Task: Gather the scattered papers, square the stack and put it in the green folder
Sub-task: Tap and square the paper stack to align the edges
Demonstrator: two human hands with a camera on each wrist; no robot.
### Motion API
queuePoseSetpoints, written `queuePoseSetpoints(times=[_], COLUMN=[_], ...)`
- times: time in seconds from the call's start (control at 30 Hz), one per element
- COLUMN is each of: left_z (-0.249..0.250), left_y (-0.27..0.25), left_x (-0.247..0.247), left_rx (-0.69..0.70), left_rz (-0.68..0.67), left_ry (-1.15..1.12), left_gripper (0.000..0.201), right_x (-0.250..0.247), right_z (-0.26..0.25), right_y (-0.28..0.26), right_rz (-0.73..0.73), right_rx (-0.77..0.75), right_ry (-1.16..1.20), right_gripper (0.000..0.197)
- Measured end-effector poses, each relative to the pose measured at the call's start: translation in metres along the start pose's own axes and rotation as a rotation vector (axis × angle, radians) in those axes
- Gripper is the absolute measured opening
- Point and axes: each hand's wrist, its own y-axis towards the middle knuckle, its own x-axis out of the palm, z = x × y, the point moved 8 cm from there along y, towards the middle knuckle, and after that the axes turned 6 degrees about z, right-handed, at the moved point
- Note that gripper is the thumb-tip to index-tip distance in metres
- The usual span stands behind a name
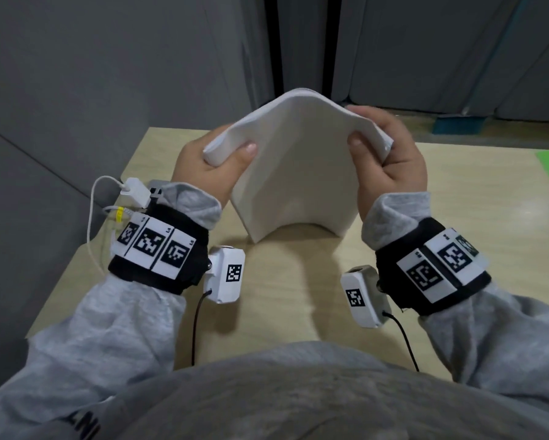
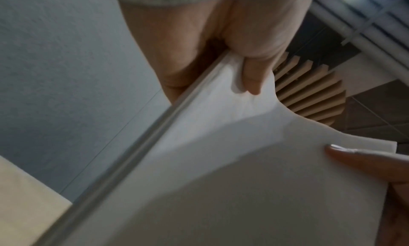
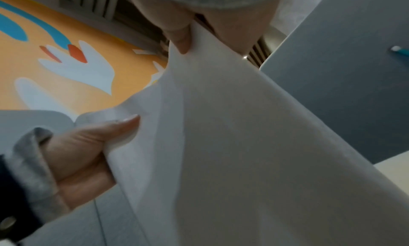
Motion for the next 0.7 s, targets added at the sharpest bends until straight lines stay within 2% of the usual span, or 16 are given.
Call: queuePoseSetpoints(times=[0.07, 0.13, 0.27, 0.3, 0.37, 0.47, 0.53, 0.63, 0.7], left_z=[0.003, -0.004, -0.040, -0.049, -0.052, -0.051, -0.055, -0.063, -0.065], left_y=[-0.002, -0.004, -0.013, -0.017, -0.019, -0.017, -0.018, -0.022, -0.023], left_x=[-0.004, -0.004, 0.009, 0.010, 0.006, 0.002, 0.002, 0.011, 0.012], left_rx=[0.005, -0.037, -0.267, -0.320, -0.338, -0.321, -0.340, -0.376, -0.390], left_rz=[0.048, 0.058, -0.002, -0.013, 0.023, 0.051, 0.019, -0.083, -0.081], left_ry=[0.002, -0.016, -0.026, -0.011, -0.011, -0.058, -0.012, 0.024, 0.017], left_gripper=[0.011, 0.012, 0.026, 0.025, 0.017, 0.018, 0.024, 0.022, 0.026], right_x=[-0.004, -0.006, 0.001, 0.002, -0.004, -0.009, -0.011, -0.016, -0.022], right_z=[0.000, 0.011, 0.053, 0.057, 0.057, 0.058, 0.067, 0.084, 0.095], right_y=[0.002, 0.004, -0.001, -0.004, -0.003, 0.001, 0.001, -0.005, -0.010], right_rz=[0.033, 0.023, -0.132, -0.149, -0.115, -0.098, -0.114, -0.116, -0.104], right_rx=[-0.005, 0.053, 0.296, 0.325, 0.314, 0.281, 0.297, 0.337, 0.358], right_ry=[0.001, -0.036, -0.209, -0.242, -0.228, -0.192, -0.191, -0.220, -0.237], right_gripper=[0.024, 0.025, 0.016, 0.015, 0.003, 0.014, 0.013, 0.022, 0.029])
